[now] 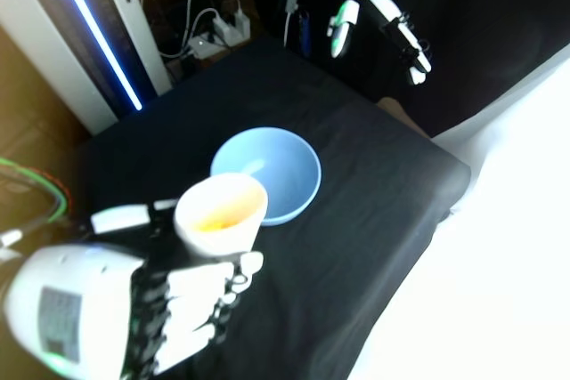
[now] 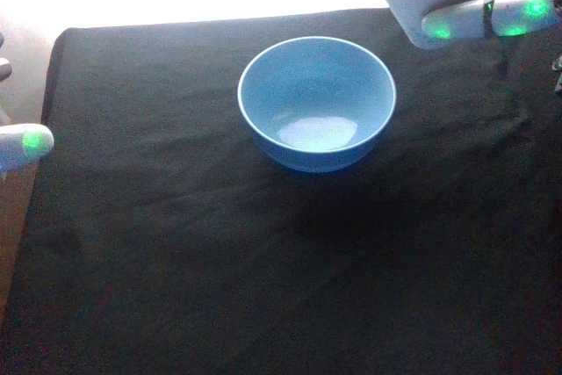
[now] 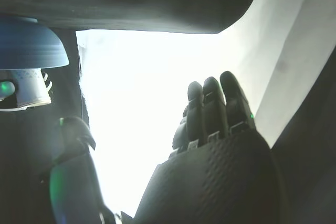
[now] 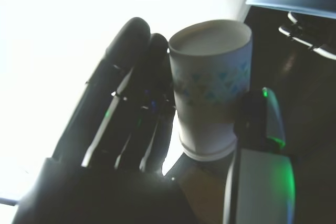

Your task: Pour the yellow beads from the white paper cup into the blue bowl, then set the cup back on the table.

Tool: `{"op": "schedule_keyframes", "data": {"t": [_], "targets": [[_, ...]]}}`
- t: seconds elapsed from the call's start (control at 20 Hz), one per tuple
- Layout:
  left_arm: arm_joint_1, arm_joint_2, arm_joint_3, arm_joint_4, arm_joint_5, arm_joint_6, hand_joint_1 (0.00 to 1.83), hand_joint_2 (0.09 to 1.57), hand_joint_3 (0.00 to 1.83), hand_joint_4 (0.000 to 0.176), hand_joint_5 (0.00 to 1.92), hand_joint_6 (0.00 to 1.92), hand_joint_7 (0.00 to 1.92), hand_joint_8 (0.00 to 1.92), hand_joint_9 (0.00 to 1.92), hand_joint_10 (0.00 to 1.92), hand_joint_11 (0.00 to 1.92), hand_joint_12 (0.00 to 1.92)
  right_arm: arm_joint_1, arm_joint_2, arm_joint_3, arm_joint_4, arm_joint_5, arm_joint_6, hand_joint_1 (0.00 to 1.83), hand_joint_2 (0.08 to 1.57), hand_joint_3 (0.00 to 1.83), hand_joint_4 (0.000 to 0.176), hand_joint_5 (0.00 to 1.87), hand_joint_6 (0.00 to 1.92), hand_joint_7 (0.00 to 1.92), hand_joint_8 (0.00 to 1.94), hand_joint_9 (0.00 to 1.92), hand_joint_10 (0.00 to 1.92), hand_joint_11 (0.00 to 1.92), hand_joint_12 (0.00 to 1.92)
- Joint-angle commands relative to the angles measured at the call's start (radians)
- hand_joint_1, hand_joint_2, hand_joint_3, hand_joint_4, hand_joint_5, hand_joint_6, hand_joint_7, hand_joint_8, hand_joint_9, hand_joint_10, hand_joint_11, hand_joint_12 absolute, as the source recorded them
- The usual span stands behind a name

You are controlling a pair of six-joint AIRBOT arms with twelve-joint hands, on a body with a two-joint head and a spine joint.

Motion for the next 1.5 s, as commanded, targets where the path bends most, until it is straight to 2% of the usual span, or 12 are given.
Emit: {"op": "schedule_keyframes", "data": {"t": [0.0,0.2,0.3,0.35,0.4,0.55,0.7,0.95,1.15,1.2,1.3,1.45], "targets": [[-0.004,-0.003,0.008,-0.017,-0.122,-0.013,0.50,0.82,0.00,0.013,0.00,0.00,0.28,0.00,0.21,0.00,0.00,0.51,0.023,0.001,0.001,0.034,0.103,0.011,1.18,1.06,0.00,0.000,1.10,0.77,1.29,0.01,1.39,0.02,1.07,0.87],[-0.004,-0.002,0.008,-0.013,-0.126,-0.019,0.49,0.83,0.00,0.005,0.01,0.00,0.26,0.00,0.23,0.00,0.00,0.57,0.065,0.002,-0.005,-0.055,0.056,0.012,1.15,1.05,0.00,0.000,1.12,0.74,1.29,0.00,1.38,0.00,1.02,0.96],[-0.004,-0.001,0.008,-0.007,-0.125,-0.022,0.47,0.83,0.00,0.021,0.02,0.00,0.28,0.00,0.25,0.00,0.00,0.64,0.096,0.002,-0.012,-0.105,0.025,0.011,1.16,1.07,0.00,0.000,1.09,0.79,1.30,0.02,1.36,0.05,0.75,1.53],[-0.004,0.001,0.010,0.004,-0.118,-0.028,0.47,0.82,0.00,0.026,0.02,0.00,0.29,0.00,0.26,0.01,0.00,0.64,0.105,0.002,-0.011,-0.123,0.013,0.011,1.26,1.03,0.02,0.000,1.12,0.60,1.25,0.58,1.37,0.06,0.85,1.36],[-0.005,0.001,0.012,0.013,-0.112,-0.033,0.47,0.82,0.00,0.024,0.02,0.00,0.29,0.00,0.27,0.01,0.00,0.68,0.106,0.002,-0.011,-0.133,0.008,0.011,1.27,1.05,0.01,0.000,1.06,0.70,1.20,0.74,1.37,0.06,0.87,1.30],[-0.005,0.005,0.013,0.023,-0.107,-0.035,0.51,0.81,0.00,0.000,0.03,0.00,0.31,0.00,0.26,0.00,0.00,0.73,0.140,0.003,-0.016,-0.216,-0.045,0.011,1.27,1.06,0.00,0.000,1.00,0.86,1.24,0.63,1.42,0.03,1.11,0.89],[-0.005,0.012,0.013,0.035,-0.099,-0.038,0.52,0.80,0.00,0.019,0.04,0.00,0.31,0.00,0.26,0.00,0.00,0.72,0.167,0.006,-0.024,-0.283,-0.085,0.011,1.28,1.05,0.00,0.000,1.05,0.73,1.24,0.69,1.48,0.03,1.06,1.06],[-0.008,0.028,0.013,0.060,-0.083,-0.044,0.51,0.83,0.00,0.018,0.03,0.00,0.29,0.00,0.25,0.00,0.00,0.65,0.210,0.011,-0.036,-0.401,-0.148,0.011,1.29,1.05,0.00,0.000,1.04,0.69,1.24,0.73,1.52,0.05,0.96,1.35],[-0.013,0.039,0.012,0.076,-0.071,-0.044,0.51,0.82,0.00,0.023,0.02,0.00,0.29,0.00,0.26,0.00,0.00,0.63,0.225,0.017,-0.048,-0.456,-0.169,0.011,1.29,1.05,0.00,0.000,1.08,0.59,1.20,0.83,1.21,1.00,0.98,1.60],[-0.014,0.041,0.012,0.079,-0.070,-0.044,0.51,0.82,0.00,0.024,0.02,0.00,0.29,0.00,0.26,0.00,0.00,0.64,0.230,0.017,-0.050,-0.468,-0.174,0.011,1.20,1.07,0.00,0.000,1.08,0.75,1.13,1.25,1.16,1.65,1.10,1.86],[-0.016,0.046,0.011,0.085,-0.065,-0.044,0.52,0.82,0.00,0.015,0.02,0.00,0.29,0.00,0.26,0.00,0.00,0.63,0.244,0.018,-0.055,-0.499,-0.187,0.012,1.18,1.08,0.00,0.000,1.06,0.83,1.09,1.28,1.08,1.87,1.11,1.92],[-0.017,0.047,0.011,0.087,-0.063,-0.044,0.52,0.81,0.00,0.014,0.03,0.00,0.30,0.00,0.27,0.01,0.00,0.65,0.286,0.019,-0.070,-0.578,-0.218,0.012,1.18,1.08,0.00,0.000,1.06,0.82,1.15,1.62,1.27,1.92,1.37,1.92]]}}
